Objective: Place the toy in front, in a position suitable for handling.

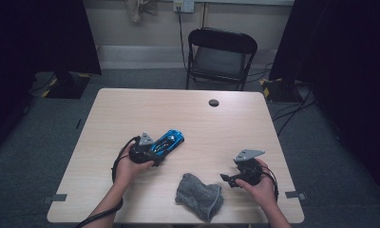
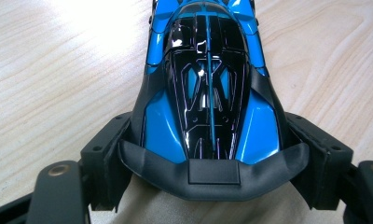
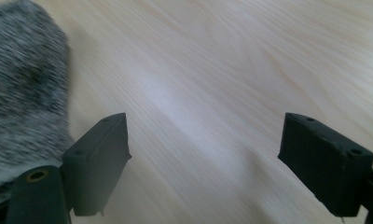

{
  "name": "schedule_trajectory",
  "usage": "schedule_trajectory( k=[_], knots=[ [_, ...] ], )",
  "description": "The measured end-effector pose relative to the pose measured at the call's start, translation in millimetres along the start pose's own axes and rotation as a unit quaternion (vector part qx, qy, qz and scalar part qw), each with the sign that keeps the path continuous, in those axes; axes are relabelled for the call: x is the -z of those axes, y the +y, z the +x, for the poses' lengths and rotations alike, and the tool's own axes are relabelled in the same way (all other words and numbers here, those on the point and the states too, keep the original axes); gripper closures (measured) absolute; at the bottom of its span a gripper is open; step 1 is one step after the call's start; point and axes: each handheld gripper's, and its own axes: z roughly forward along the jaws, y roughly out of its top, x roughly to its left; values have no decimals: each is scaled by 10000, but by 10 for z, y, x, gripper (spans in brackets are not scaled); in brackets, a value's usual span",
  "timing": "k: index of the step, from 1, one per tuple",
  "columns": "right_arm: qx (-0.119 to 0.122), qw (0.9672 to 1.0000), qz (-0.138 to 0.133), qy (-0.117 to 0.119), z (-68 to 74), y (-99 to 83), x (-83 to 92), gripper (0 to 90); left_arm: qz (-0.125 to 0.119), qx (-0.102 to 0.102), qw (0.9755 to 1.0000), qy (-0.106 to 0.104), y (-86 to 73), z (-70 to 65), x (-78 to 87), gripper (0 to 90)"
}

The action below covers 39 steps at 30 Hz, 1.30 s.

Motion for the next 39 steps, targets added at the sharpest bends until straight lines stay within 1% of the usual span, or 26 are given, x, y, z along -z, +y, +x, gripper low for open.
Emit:
schedule_trajectory(
  k=[2, 4, 6, 9, 11, 13, 15, 17, 18, 19, 20, 22, 25, 26, 28, 30, 32, 33, 35, 37, 39],
  knots=[
    [-7, 9999, -65, 115, 62, 62, 1, 146, -4, 5, 10000, 1, 0, -1, 0, 240],
    [5, 9993, -172, 332, 130, 121, -2, 146, -1, 1, 10000, 1, 0, 0, 0, 240],
    [57, 9990, -202, 392, 209, 167, -3, 149, 0, 2, 10000, 0, 0, -1, 0, 240],
    [30, 9973, -334, 647, 341, 216, -16, 176, -1, 1, 10000, -1, 0, 0, 0, 240],
    [33, 9962, -355, 794, 413, 237, -33, 196, -5, 6, 10000, 0, 0, -1, 0, 240],
    [148, 9957, -325, 856, 494, 253, -60, 219, -1, 2, 10000, 0, 0, -1, 0, 240],
    [177, 9944, -301, 998, 568, 259, -102, 224, 0, 0, 10000, 0, 0, 0, 0, 240],
    [278, 9938, -273, 1037, 638, 261, -145, 236, 0, 0, 10000, -1, 0, 0, 0, 240],
    [319, 9935, -255, 1062, 663, 259, -166, 262, -1, 1, 10000, 1, 0, 0, 0, 240],
    [325, 9926, -273, 1138, 684, 257, -183, 285, -5, 4, 10000, 2, 0, -1, 0, 240],
    [336, 9920, -272, 1184, 699, 255, -195, 290, 7, 1, 10000, -11, 1, 0, 2, 240],
    [376, 9918, -257, 1198, 725, 251, -210, 295, -1, 1, 10000, 0, 0, -1, 0, 240],
    [320, 9918, -181, 1228, 742, 237, -239, 301, 1, 1, 10000, 1, 0, 0, 0, 240],
    [320, 9914, -179, 1258, 745, 233, -247, 308, -2, 10, 10000, 0, 0, -1, 0, 240],
    [302, 9916, -174, 1243, 739, 229, -260, 315, -1, 3, 10000, 1, 0, 0, 0, 240],
    [200, 9913, -215, 1280, 723, 252, -241, 315, 1, -1, 10000, 1, 0, 0, 0, 240],
    [167, 9918, -252, 1245, 719, 291, -199, 310, 2, -1, 10000, 0, 0, 0, 0, 240],
    [149, 9914, -298, 1269, 721, 315, -174, 310, 2, -2, 10000, 0, 0, 0, 0, 240],
    [205, 9908, -351, 1289, 750, 354, -147, 305, 2, -2, 10000, 0, 0, 0, 0, 240],
    [306, 9903, -296, 1321, 802, 361, -163, 302, 0, 1, 10000, 0, 0, 0, 0, 240],
    [324, 9894, -218, 1397, 858, 339, -209, 302, 2, 1, 10000, 0, 0, 0, 0, 240]
  ],
)
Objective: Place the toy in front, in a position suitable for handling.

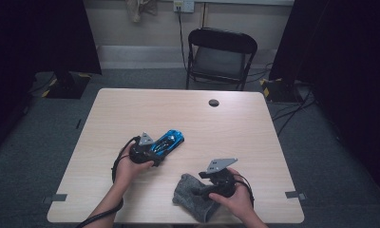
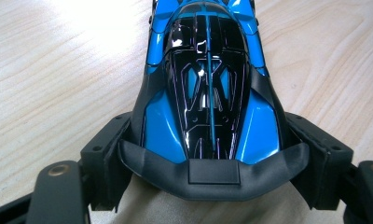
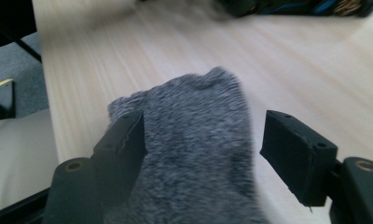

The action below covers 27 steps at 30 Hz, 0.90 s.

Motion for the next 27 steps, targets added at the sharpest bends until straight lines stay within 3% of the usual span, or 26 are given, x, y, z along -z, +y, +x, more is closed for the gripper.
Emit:
schedule_trajectory(
  k=[7, 12, 15, 23, 27],
  knots=[
    [287, 9985, 473, -57, 97, -78, -207, 360, 1, -2, 10000, 1, 0, 0, 0, 240],
    [452, 9972, 556, -230, 108, -112, -243, 539, 2, -2, 10000, -2, 0, 0, 1, 240],
    [480, 9972, 551, -146, 85, -108, -237, 644, 3, -23, 10000, 37, 0, 1, 3, 240],
    [149, 9991, 404, 55, -11, -51, -154, 722, 8, -28, 10000, 45, -1, 0, 7, 240],
    [68, 9993, 360, -21, -97, 18, -95, 724, -2, -18, 10000, 48, -4, -2, 7, 240]
  ],
)
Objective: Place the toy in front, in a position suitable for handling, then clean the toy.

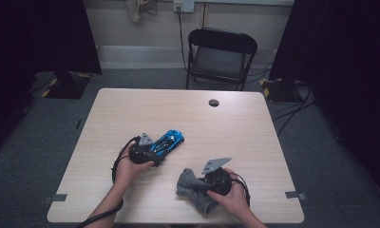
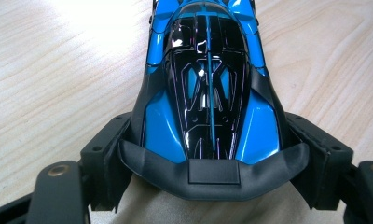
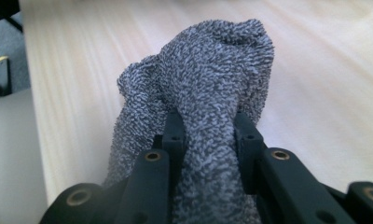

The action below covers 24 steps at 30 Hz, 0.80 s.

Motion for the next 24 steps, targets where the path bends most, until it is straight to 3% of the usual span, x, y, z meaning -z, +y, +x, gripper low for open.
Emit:
schedule_trajectory(
  k=[3, 13, 19, 24],
  knots=[
    [-170, 9998, -77, -4, -93, 48, 35, 725, 0, 5, 10000, 1, -1, -1, 1, 240],
    [-402, 9991, -124, -107, -404, 273, 39, 725, 1, 5, 10000, 1, -1, -1, 1, 240],
    [-447, 9985, -155, -268, -523, 429, -5, 724, 1, 6, 10000, -2, -1, -1, 1, 239],
    [-633, 9973, -200, -306, -620, 579, -58, 725, -2, 7, 10000, -6, -2, 0, 1, 239]
  ],
)
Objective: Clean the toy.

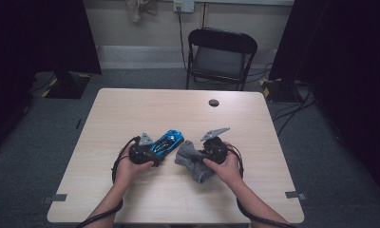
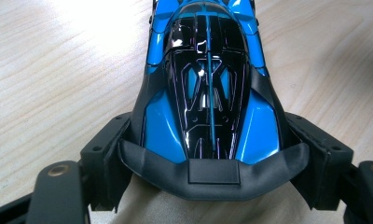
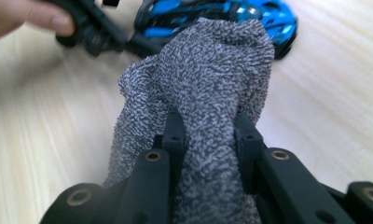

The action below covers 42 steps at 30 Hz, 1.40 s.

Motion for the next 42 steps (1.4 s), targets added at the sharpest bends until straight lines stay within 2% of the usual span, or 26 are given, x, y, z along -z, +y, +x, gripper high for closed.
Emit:
schedule_trajectory(
  k=[11, 15, 22, 29, 34, 37, 42],
  knots=[
    [32, 9998, 92, -181, -49, 328, -180, 725, -1, 0, 10000, -2, 0, 0, 0, 239],
    [-2, 9998, 44, -180, -64, 406, -228, 725, -1, -1, 10000, 0, 0, 0, 0, 239],
    [-246, 9996, -92, -126, -145, 521, -254, 726, -1, 0, 10000, -1, 0, 0, 0, 239],
    [-214, 9994, -126, -255, -177, 622, -291, 726, -2, 1, 10000, 1, 0, 0, 0, 239],
    [-193, 9994, -91, -269, -144, 675, -386, 726, -2, 3, 10000, -1, 0, 0, 0, 238],
    [-129, 9996, -23, -235, -101, 696, -471, 725, -6, 29, 10000, -12, -1, -3, -2, 238],
    [-84, 9999, -73, -109, -16, 737, -591, 725, -5, 26, 10000, -17, -1, -2, -2, 238]
  ],
)
